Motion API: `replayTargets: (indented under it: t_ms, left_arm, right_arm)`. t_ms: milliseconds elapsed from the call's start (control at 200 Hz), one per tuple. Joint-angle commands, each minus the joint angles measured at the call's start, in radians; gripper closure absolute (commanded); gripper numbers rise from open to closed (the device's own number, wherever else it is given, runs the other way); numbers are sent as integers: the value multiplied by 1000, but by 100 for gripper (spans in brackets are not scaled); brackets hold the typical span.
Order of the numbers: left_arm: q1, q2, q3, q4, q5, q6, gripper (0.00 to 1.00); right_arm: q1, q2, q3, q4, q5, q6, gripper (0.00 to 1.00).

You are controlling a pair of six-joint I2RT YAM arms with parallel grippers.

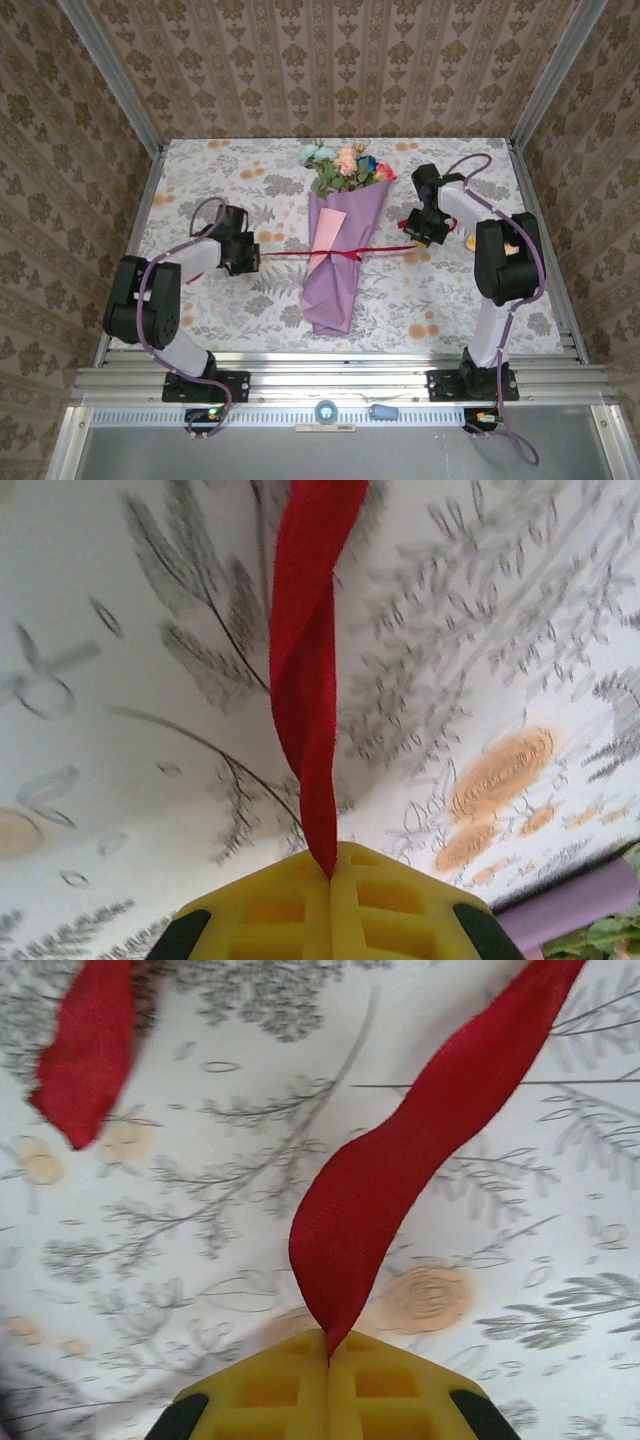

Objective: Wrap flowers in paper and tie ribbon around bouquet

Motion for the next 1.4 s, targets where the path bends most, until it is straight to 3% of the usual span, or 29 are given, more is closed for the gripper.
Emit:
replayTargets:
  t_ms: [0, 165, 310, 430, 530, 670, 815, 1220, 1395]
  left_arm:
    - [14, -13, -3, -15, 29, 74, 100]
    - [-26, 35, 22, -37, 60, 62, 100]
    - [-53, 17, 38, -103, 39, 53, 71]
    - [-93, -51, 78, -220, -24, 36, 54]
    - [-185, -99, 107, -281, -85, -62, 49]
    - [-315, -47, 144, -250, -82, -193, 43]
    - [-346, 66, 214, -223, -76, -213, 44]
    - [-365, 244, 296, -159, -27, -211, 63]
    - [-367, 277, 288, -38, -31, -181, 86]
  right_arm:
    - [-4, 21, 18, -62, 80, -96, 100]
    - [6, 36, 28, -62, 71, -83, 100]
    - [6, 37, 25, -64, 82, -95, 100]
    - [6, 36, 19, -63, 81, -101, 100]
    - [6, 33, 8, -56, 80, -100, 100]
    - [4, 27, -8, -51, 81, -99, 100]
    - [3, 24, -10, -50, 78, -100, 100]
    - [-1, 15, -24, -43, 71, -97, 100]
    - [-1, 19, -29, -39, 63, -92, 100]
